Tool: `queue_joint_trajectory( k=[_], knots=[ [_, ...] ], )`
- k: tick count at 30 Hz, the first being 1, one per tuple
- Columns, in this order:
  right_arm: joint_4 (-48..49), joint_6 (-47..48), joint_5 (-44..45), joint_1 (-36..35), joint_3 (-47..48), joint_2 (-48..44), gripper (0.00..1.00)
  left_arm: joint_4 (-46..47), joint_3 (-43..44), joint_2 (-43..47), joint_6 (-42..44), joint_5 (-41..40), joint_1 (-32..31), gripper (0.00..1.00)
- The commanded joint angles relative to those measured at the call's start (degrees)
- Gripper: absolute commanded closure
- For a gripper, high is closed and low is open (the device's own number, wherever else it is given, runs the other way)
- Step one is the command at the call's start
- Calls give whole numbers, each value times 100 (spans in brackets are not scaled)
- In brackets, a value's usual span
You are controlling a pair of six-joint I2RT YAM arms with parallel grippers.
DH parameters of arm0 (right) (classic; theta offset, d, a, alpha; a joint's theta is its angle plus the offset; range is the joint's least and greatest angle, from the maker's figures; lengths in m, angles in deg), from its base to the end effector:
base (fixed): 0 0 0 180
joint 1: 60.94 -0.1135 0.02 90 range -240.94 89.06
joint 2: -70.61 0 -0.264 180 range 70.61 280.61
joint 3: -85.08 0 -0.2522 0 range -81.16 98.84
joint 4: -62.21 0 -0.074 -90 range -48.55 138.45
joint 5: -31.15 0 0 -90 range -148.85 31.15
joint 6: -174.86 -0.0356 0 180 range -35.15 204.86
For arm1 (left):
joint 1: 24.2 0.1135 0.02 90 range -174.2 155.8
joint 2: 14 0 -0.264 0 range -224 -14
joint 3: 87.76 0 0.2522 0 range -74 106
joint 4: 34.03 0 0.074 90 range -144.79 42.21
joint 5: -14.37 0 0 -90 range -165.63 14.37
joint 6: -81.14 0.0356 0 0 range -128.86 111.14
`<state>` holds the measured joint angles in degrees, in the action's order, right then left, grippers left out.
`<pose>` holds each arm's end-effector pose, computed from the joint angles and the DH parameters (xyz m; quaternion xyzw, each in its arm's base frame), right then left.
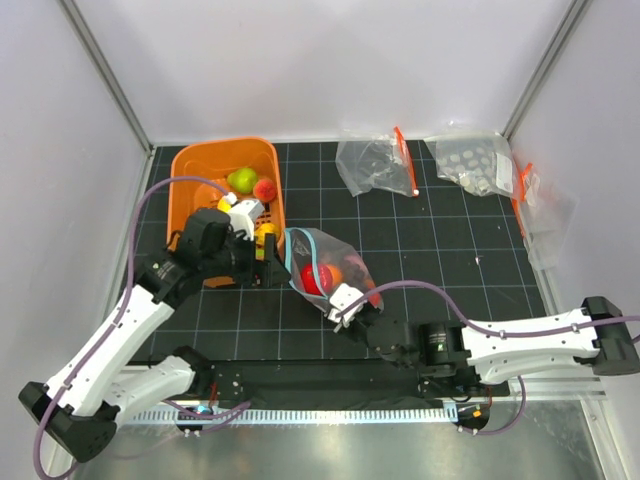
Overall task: Place the food in the zip-top bag and seal the zipper
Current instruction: Zip the zipper food storage bag at the center of the board.
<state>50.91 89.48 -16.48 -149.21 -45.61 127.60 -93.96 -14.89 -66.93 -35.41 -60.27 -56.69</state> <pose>0.0307 0.2201 0.2686 -0.4054 0.6751 0.1420 0.5998 0.1476 -0.1051 0.3405 0.1029 0.8940 -0.3118 0.3048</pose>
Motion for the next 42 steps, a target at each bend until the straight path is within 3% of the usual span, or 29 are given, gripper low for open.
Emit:
queue_joint_trajectory(
  k=[1, 9, 16, 22, 32, 42],
  knots=[
    [-158, -348, -80, 55, 101, -372, 99, 100, 276, -217, 465, 485, 24, 19],
    [-869, -453, -299, 222, 198, -909, 99, 450, 514, -508, 1177, 407, -187, 20],
    [-1256, -690, -624, 424, 461, -1392, 99, 1004, 839, -561, 2372, 1030, -775, 19],
    [-1810, -1033, -1272, 846, 865, -1226, 99, 1409, 1163, -797, 3391, 1478, -1075, 20],
    [-2135, -1218, -2030, 1409, 1314, -962, 99, 1216, 1674, -1194, 4613, 1847, -1225, 16],
    [-2390, -1245, -2180, 1488, 1490, -979, 99, 1304, 1946, -1545, 4983, 2464, -1242, 18]
  ],
)
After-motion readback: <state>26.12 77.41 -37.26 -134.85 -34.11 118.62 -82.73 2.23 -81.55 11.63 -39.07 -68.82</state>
